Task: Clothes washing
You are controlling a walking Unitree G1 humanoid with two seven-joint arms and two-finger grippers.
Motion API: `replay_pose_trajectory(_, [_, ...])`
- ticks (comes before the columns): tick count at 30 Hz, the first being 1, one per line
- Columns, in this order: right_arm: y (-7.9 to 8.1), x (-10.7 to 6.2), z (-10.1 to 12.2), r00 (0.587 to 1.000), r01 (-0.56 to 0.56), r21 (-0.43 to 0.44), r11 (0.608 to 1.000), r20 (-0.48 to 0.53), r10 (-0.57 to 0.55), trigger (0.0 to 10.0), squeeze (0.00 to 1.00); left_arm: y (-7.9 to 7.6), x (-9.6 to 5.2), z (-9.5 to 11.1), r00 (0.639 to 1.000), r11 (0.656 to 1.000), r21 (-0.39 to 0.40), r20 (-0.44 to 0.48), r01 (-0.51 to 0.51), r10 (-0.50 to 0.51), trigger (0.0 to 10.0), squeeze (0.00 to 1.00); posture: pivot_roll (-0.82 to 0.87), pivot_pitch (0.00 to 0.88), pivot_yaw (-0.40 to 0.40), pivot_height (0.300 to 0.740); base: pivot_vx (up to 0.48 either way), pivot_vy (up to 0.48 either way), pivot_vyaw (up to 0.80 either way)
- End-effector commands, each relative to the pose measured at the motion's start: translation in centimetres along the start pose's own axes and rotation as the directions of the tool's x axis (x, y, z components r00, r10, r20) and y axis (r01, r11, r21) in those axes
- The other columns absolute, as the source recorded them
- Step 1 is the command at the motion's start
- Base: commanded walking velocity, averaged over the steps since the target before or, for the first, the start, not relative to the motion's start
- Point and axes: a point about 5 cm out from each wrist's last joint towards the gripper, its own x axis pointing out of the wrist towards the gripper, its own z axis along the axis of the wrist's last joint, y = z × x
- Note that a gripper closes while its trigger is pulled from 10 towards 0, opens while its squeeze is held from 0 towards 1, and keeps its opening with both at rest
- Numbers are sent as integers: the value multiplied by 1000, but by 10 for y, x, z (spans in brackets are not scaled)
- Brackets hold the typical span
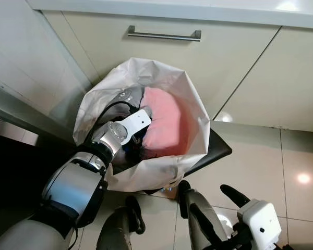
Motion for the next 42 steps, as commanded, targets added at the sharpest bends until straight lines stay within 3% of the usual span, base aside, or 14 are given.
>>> replay_pose_trajectory(1, [2, -3, 1, 1000, -6, 10, 1000, 5, 6, 10000, 0, -1, 0, -4, 1000, 998, -63, -5, 16, -16, 10000, 1000, -535, 352, 75, 740, 0, 0, 0])
replay_pose_trajectory(7, [2, -2, 1, 1000, -10, 13, 1000, 4, 10, 10000, 0, -11, 2, -1, 995, 992, -80, 5, 96, -96, 10000, 1000, -523, 357, 75, 740, 0, 0, 0])
replay_pose_trajectory(12, [3, 0, 3, 1000, -14, 10, 1000, 12, 14, 10000, 0, -34, 7, -20, 986, 984, -101, -62, 150, -157, 10000, 1000, -533, 361, 70, 740, 0, 0, 0])
replay_pose_trajectory(14, [3, 0, 4, 1000, -13, 9, 1000, 13, 13, 10000, 0, -36, 7, -25, 986, 987, -83, -82, 136, -143, 10000, 1000, -533, 361, 70, 740, 0, 0, 0])
replay_pose_trajectory(15, [3, 0, 5, 1000, -12, 8, 1000, 13, 12, 10000, 0, -37, 8, -29, 989, 993, -57, -99, 102, -107, 10000, 0, -537, 365, 69, 740, 0, 0, 0])
replay_pose_trajectory(21, [4, -2, 7, 1000, -12, 7, 1000, 13, 12, 10000, 0, -33, 9, -26, 997, 1000, 18, -69, -20, 21, 10000, 0, -547, 372, 70, 740, 0, 0, 0])
replay_pose_trajectory(25, [4, -3, 8, 1000, -6, 3, 1000, 10, 6, 10000, 0, -30, 9, -27, 992, 989, 110, -62, -100, 107, 10000, 0, -560, 377, 73, 740, 0, 0, 0])
replay_pose_trajectory(32, [8, -8, 13, 1000, 0, 3, 1000, 2, 0, 10000, 0, -44, 11, -40, 992, 993, 108, -110, -57, 69, 10000, 0, -574, 391, 74, 740, 0, 0, 0])
replay_pose_trajectory(34, [9, -9, 15, 1000, 0, 3, 1000, 3, 0, 10000, 0, -52, 12, -45, 991, 998, 62, -135, -17, 25, 10000, 0, -576, 392, 74, 740, 0, 0, 0])
replay_pose_trajectory(35, [9, -9, 15, 1000, 1, 3, 1000, 2, -1, 10000, 0, -55, 12, -47, 989, 998, 55, -146, -2, 10, 6549, 0, -577, 391, 73, 740, 0, 0, 0])
replay_pose_trajectory(36, [9, -9, 15, 1000, 2, 3, 1000, 2, -2, 10000, 0, -57, 12, -49, 988, 999, 48, -152, 10, -3, 2196, 0, -576, 391, 73, 740, 0, 0, 0])
replay_pose_trajectory(37, [9, -9, 15, 1000, 2, 3, 1000, 2, -2, 10000, 0, -57, 12, -49, 988, 999, 48, -152, 10, -3, 2196, 0, -576, 391, 73, 740, 0, 0, 0])
replay_pose_trajectory(38, [8, -9, 15, 1000, 3, 3, 1000, 0, -3, 10000, 0, -58, 12, -50, 988, 999, 35, -154, 18, -12, 0, 0, -576, 390, 74, 740, 0, 0, 0])
replay_pose_trajectory(42, [7, -8, 14, 1000, 5, 2, 1000, -2, -5, 10000, 0, -62, 13, -48, 989, 999, -14, -139, 43, -45, 0, 0, -576, 386, 74, 740, 0, 0, 0])
